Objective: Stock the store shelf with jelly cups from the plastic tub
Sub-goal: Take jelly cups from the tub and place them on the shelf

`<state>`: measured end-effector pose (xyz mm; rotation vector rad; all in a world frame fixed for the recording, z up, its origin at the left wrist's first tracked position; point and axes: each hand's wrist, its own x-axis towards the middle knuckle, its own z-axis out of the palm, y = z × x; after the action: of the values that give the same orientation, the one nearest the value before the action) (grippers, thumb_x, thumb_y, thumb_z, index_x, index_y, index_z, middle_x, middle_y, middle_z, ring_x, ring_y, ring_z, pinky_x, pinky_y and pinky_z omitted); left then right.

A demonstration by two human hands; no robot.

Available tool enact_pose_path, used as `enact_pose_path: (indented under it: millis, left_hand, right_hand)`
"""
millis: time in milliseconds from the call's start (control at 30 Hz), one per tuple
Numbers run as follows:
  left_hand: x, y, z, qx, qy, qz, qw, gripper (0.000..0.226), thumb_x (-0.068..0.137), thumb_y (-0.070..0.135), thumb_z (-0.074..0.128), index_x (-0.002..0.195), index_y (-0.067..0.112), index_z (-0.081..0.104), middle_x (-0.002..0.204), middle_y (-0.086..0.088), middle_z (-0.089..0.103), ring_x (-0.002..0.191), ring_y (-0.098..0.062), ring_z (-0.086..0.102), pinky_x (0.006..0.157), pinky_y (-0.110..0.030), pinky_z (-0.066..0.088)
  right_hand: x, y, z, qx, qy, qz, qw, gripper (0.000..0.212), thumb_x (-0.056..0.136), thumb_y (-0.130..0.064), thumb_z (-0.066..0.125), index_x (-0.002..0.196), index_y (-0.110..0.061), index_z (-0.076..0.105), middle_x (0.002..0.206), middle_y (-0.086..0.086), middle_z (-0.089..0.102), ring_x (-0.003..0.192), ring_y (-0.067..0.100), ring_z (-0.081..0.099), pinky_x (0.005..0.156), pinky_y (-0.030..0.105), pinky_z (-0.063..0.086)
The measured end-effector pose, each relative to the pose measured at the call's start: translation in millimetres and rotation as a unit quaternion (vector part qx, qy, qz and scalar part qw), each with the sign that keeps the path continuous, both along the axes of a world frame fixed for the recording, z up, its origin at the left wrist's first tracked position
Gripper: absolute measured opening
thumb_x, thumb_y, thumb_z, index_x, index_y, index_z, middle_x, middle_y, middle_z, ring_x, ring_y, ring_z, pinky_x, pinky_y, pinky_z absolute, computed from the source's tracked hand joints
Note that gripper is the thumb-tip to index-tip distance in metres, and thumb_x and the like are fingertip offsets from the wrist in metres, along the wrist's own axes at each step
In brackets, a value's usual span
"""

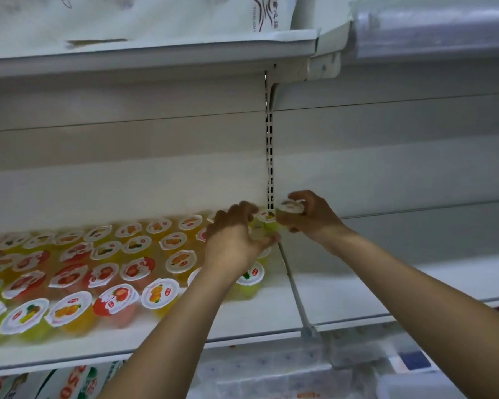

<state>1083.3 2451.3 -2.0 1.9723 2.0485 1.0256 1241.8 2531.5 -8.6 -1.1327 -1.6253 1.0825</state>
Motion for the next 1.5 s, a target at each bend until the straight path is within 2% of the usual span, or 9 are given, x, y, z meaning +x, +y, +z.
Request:
enact_pose_path:
  millis: [67, 133, 233, 467, 667, 867, 1133, 1267, 1500]
  left_hand:
    - [-3, 1, -8, -0.049, 0.125, 0.034, 0.990, 0.048, 0.075, 0.066, 0.062, 0.116, 0.041, 0.059, 0.117, 0.007, 0.058, 0.119, -0.017, 0.044, 0.094, -0.033, 0.033]
    - [-4, 4, -17, -0.082, 0.163, 0.057, 0.982, 0.046, 0.071, 0.073, 0.058, 0.108, 0.046, 0.061, 0.115, 0.006, 0.058, 0.119, -0.016, 0.043, 0.090, -0.033, 0.028]
    - [-4, 10, -24, -0.077, 0.197, 0.058, 0.976, 0.036, 0.075, 0.068, 0.057, 0.100, 0.044, 0.065, 0.108, 0.010, 0.063, 0.117, -0.015, 0.041, 0.088, -0.035, 0.025]
    - [-2, 9, -27, -0.052, 0.254, 0.049, 0.964, 0.023, 0.090, 0.045, 0.052, 0.103, 0.037, 0.069, 0.111, 0.012, 0.064, 0.116, -0.018, 0.044, 0.096, -0.035, 0.028]
    - [4, 6, -22, -0.067, 0.243, 0.048, 0.967, 0.030, 0.086, 0.047, 0.052, 0.111, 0.036, 0.065, 0.117, 0.010, 0.062, 0.120, -0.019, 0.042, 0.098, -0.035, 0.031]
    - [47, -31, -29, 0.050, 0.225, -0.016, 0.973, 0.067, 0.085, 0.049, 0.059, 0.144, 0.026, 0.036, 0.133, -0.001, 0.051, 0.124, -0.026, 0.044, 0.097, -0.039, 0.036]
    - [153, -86, -79, 0.082, 0.127, -0.139, 0.979, 0.068, 0.083, 0.035, 0.069, 0.142, 0.019, 0.040, 0.127, -0.005, 0.055, 0.114, -0.027, 0.051, 0.091, -0.039, 0.043]
    - [222, -117, -118, 0.010, 0.067, -0.198, 0.978, 0.067, 0.089, 0.037, 0.062, 0.147, 0.025, 0.032, 0.137, 0.000, 0.049, 0.123, -0.021, 0.044, 0.099, -0.035, 0.039]
    - [310, -149, -206, -0.177, 0.021, -0.233, 0.956, 0.066, 0.089, 0.043, 0.060, 0.146, 0.030, 0.029, 0.138, 0.006, 0.046, 0.127, -0.015, 0.041, 0.102, -0.031, 0.037]
  right_hand:
    - [7, 12, -22, -0.017, -0.080, -0.031, 0.996, 0.055, 0.070, -0.011, 0.083, 0.116, -0.010, 0.053, 0.109, 0.009, 0.061, 0.080, 0.020, 0.062, 0.065, 0.034, 0.055]
    - [9, 20, -39, -0.022, -0.148, -0.046, 0.988, 0.054, 0.065, -0.013, 0.084, 0.111, -0.013, 0.055, 0.108, 0.008, 0.063, 0.090, 0.026, 0.064, 0.077, 0.042, 0.056]
    - [6, 26, -52, -0.024, -0.166, -0.047, 0.985, 0.056, 0.065, -0.014, 0.083, 0.113, -0.014, 0.055, 0.105, 0.004, 0.061, 0.101, 0.027, 0.062, 0.086, 0.048, 0.054]
    - [4, 28, -57, -0.005, -0.196, -0.048, 0.979, 0.059, 0.072, -0.018, 0.079, 0.122, -0.013, 0.049, 0.113, 0.004, 0.059, 0.101, 0.020, 0.056, 0.082, 0.028, 0.045]
    - [12, 13, -52, -0.001, -0.218, -0.038, 0.975, 0.084, 0.078, -0.023, 0.075, 0.146, -0.020, 0.026, 0.141, 0.009, 0.044, 0.127, 0.025, 0.045, 0.101, 0.034, 0.041]
    - [70, -50, -44, 0.162, -0.290, -0.068, 0.941, 0.065, 0.087, -0.030, 0.065, 0.144, -0.021, 0.034, 0.143, 0.005, 0.040, 0.131, 0.022, 0.038, 0.106, 0.035, 0.037]
    - [195, -135, -78, 0.190, -0.371, -0.067, 0.907, 0.048, 0.087, -0.028, 0.063, 0.132, -0.021, 0.050, 0.132, 0.001, 0.050, 0.119, 0.023, 0.051, 0.095, 0.038, 0.045]
    - [271, -174, -113, 0.110, -0.446, -0.085, 0.884, 0.049, 0.091, -0.035, 0.059, 0.137, -0.025, 0.045, 0.136, -0.001, 0.050, 0.117, 0.021, 0.052, 0.090, 0.036, 0.044]
    - [369, -211, -184, -0.064, -0.549, -0.007, 0.833, 0.053, 0.087, -0.034, 0.059, 0.136, -0.025, 0.041, 0.130, 0.003, 0.049, 0.120, 0.023, 0.050, 0.089, 0.035, 0.047]
